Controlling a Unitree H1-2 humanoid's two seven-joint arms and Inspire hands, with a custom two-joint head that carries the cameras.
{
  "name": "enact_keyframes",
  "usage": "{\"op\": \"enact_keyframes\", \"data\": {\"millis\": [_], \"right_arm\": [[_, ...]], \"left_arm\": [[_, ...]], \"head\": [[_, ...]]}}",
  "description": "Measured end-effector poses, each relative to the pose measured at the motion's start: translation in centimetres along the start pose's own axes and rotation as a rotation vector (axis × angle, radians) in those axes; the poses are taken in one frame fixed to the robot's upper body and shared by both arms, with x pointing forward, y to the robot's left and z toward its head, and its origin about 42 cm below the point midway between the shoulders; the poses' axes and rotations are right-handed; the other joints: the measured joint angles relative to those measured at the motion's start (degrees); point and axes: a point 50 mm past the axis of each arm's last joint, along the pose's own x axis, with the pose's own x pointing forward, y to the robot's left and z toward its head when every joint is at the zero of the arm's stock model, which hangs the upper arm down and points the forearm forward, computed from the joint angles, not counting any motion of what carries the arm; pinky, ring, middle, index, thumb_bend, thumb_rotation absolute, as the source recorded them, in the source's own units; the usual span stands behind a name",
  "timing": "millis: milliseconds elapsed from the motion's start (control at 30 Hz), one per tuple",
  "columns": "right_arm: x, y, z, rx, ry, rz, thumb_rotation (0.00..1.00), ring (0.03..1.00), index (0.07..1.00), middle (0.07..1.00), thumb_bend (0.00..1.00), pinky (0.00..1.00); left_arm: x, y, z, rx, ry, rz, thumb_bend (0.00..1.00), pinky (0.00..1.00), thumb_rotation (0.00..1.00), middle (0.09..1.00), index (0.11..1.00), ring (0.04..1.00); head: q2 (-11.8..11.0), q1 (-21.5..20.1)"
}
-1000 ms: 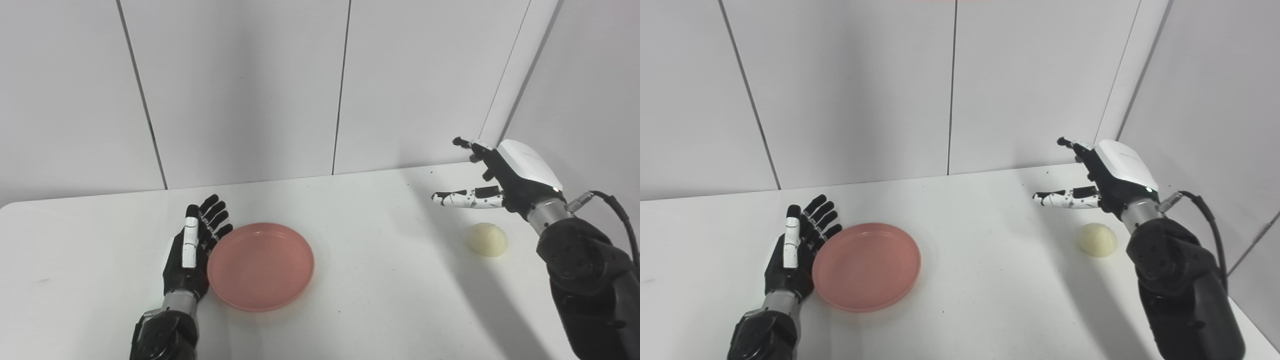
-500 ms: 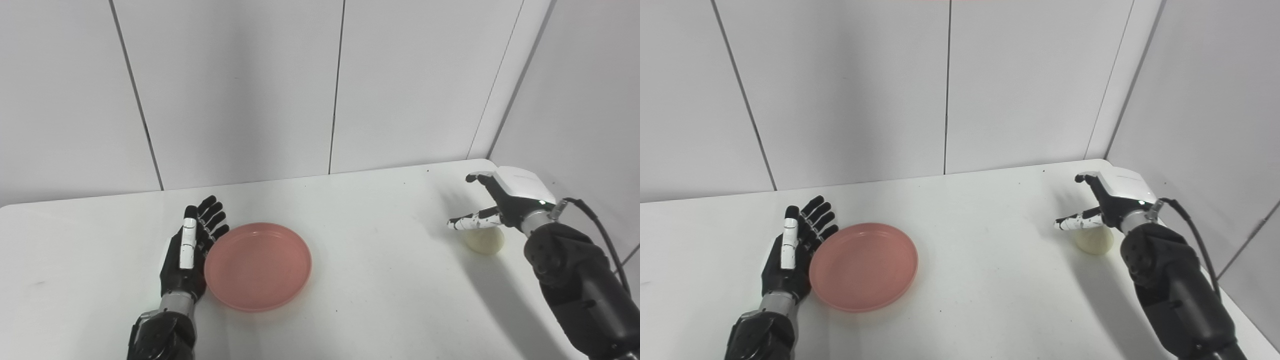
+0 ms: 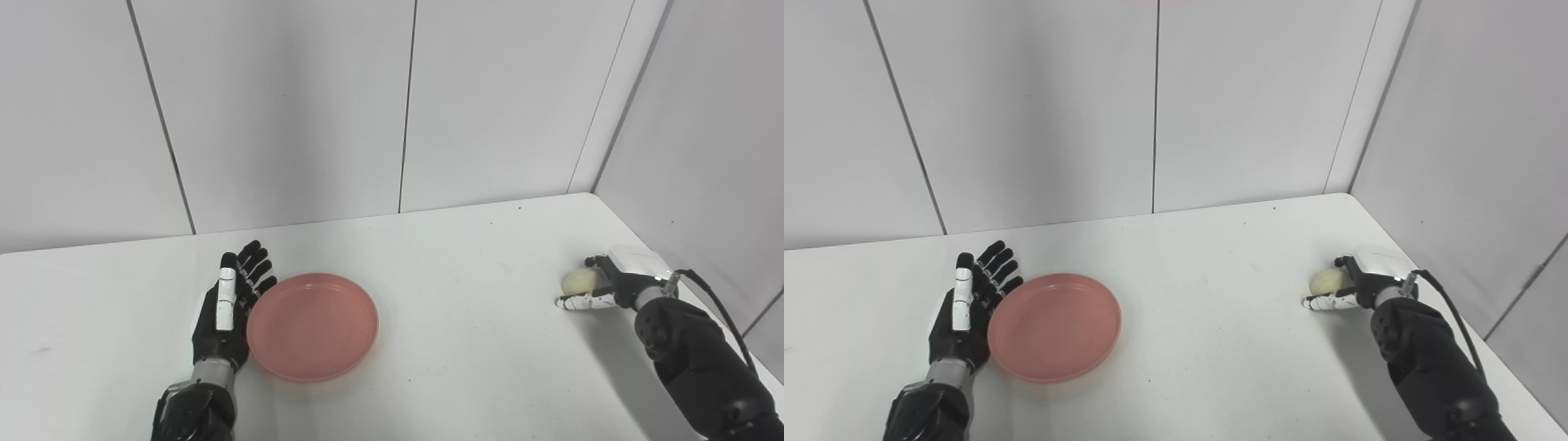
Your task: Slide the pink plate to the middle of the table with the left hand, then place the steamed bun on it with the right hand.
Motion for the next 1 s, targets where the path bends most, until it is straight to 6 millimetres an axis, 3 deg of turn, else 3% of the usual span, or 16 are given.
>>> {"op": "enact_keyframes", "data": {"millis": [233, 367, 400, 433, 467, 533, 567, 600, 667, 700, 833, 1000], "right_arm": [[0.3, -0.6, -0.6, -0.020, 0.007, 0.020, 0.63, 0.846, 0.816, 0.845, 1.00, 0.81], [0.3, -1.3, -0.9, -0.018, 0.007, 0.050, 0.52, 0.802, 0.788, 0.817, 0.97, 0.76], [0.4, -1.5, -0.9, -0.007, 0.007, 0.051, 0.46, 0.684, 0.759, 0.724, 0.95, 0.60], [0.4, -1.7, -1.1, 0.023, 0.004, 0.053, 0.42, 0.624, 0.743, 0.676, 0.93, 0.52], [0.4, -1.9, -1.2, 0.045, 0.003, 0.052, 0.34, 0.449, 0.696, 0.526, 0.87, 0.37], [0.3, -2.3, -1.2, 0.062, -0.005, 0.042, 0.20, 0.311, 0.636, 0.408, 0.81, 0.24], [0.2, -2.4, -1.1, 0.063, -0.011, 0.041, 0.17, 0.290, 0.625, 0.391, 0.80, 0.22], [0.1, -2.5, -0.9, 0.062, -0.016, 0.042, 0.08, 0.285, 0.555, 0.428, 0.67, 0.22], [0.1, -2.5, -0.8, 0.066, -0.013, 0.053, 0.03, 0.286, 0.515, 0.454, 0.59, 0.22], [0.1, -2.6, -0.8, 0.067, -0.013, 0.058, 0.01, 0.339, 0.507, 0.444, 0.55, 0.26], [0.1, -2.8, -0.7, 0.063, -0.014, 0.076, 0.00, 0.454, 0.459, 0.518, 0.52, 0.37], [0.1, -2.8, -0.7, 0.058, -0.015, 0.078, 0.00, 0.444, 0.476, 0.517, 0.52, 0.35]], "left_arm": [[0.0, 0.0, 0.0, -0.003, 0.004, -0.003, 0.83, 0.84, 0.88, 0.879, 0.801, 0.891], [0.0, 0.0, 0.0, -0.003, 0.004, -0.006, 0.83, 0.84, 0.88, 0.874, 0.802, 0.889], [0.0, 0.0, 0.0, -0.003, 0.004, -0.006, 0.83, 0.84, 0.88, 0.875, 0.804, 0.888], [0.0, 0.0, 0.0, -0.003, 0.005, -0.006, 0.82, 0.84, 0.88, 0.876, 0.805, 0.888], [0.0, 0.0, 0.0, -0.003, 0.006, -0.008, 0.82, 0.84, 0.88, 0.877, 0.805, 0.891], [-0.1, 0.0, 0.0, -0.004, 0.007, -0.008, 0.83, 0.84, 0.88, 0.876, 0.804, 0.893], [-0.1, 0.0, 0.0, -0.004, 0.009, -0.007, 0.83, 0.84, 0.88, 0.876, 0.805, 0.894], [-0.1, 0.0, 0.0, -0.005, 0.012, -0.007, 0.83, 0.84, 0.88, 0.874, 0.803, 0.893], [-0.1, 0.0, 0.1, -0.006, 0.018, -0.008, 0.84, 0.84, 0.88, 0.873, 0.802, 0.893], [0.0, 0.0, 0.1, -0.006, 0.019, -0.007, 0.83, 0.84, 0.88, 0.874, 0.811, 0.890], [0.0, 0.0, 0.1, -0.009, 0.021, -0.006, 0.83, 0.84, 0.88, 0.872, 0.816, 0.884], [0.0, 0.0, 0.1, -0.010, 0.023, -0.007, 0.82, 0.84, 0.87, 0.872, 0.821, 0.873]], "head": [[0.17, 0.00], [0.26, 0.09], [0.26, 0.09], [0.26, 0.09], [0.26, 0.09], [0.44, 0.17], [0.44, 0.17], [0.53, 0.17], [0.53, 0.26], [0.53, 0.26], [0.62, 0.35], [0.62, 0.52]]}}
